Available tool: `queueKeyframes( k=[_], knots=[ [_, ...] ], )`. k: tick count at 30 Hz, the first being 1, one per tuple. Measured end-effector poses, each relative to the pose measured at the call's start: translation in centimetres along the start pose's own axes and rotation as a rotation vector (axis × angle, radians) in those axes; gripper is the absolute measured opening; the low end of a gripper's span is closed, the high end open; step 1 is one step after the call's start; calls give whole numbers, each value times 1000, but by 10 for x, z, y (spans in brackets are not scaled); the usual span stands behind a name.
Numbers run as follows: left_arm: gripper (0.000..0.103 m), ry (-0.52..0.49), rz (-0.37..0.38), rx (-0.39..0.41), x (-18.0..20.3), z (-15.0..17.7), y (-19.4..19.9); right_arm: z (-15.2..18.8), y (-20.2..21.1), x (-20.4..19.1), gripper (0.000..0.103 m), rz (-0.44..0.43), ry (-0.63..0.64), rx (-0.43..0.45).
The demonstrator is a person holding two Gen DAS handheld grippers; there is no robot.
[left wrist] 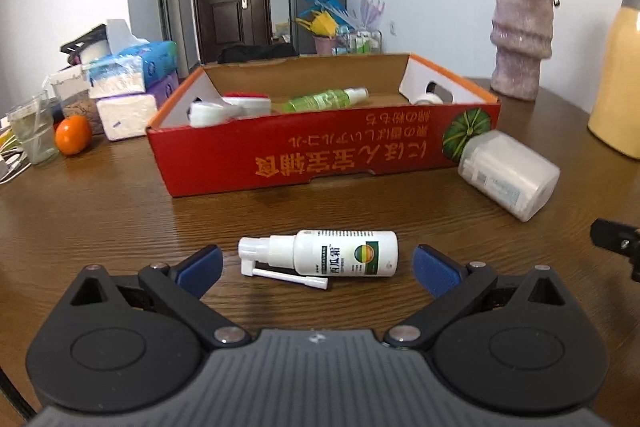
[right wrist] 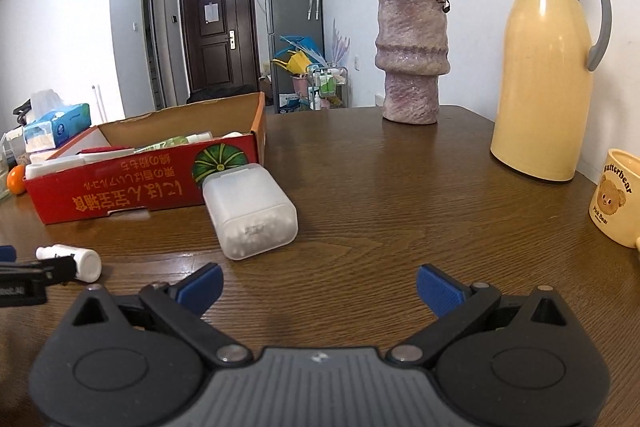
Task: Organize rigid objects
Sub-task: 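Close the left gripper on the white nasal spray bottle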
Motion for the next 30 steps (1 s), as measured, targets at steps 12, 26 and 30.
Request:
queueKeyframes(
  k=[12,26,30],
  knots=[
    [103,16,-13,-45,-2,-6,-25,3,-4,-5,103,2,28,-21],
    [103,57,7,-84,-11,-4,-40,5,-8,-8,103,-2,39,-33],
    [99,64,21,-82,-13,-5,-40,6,-9,-9,103,-2,41,-35]
  ],
)
Point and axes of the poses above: each gripper's, at about its wrist camera, not at the fingertips, and y roughly against the way its jaws point, x to its right, z to its underside, the point moved 4 cm from there along -y, roughly the way its jaws point, and after that the axes turned 5 degrees about z, right-handed, at the moved point
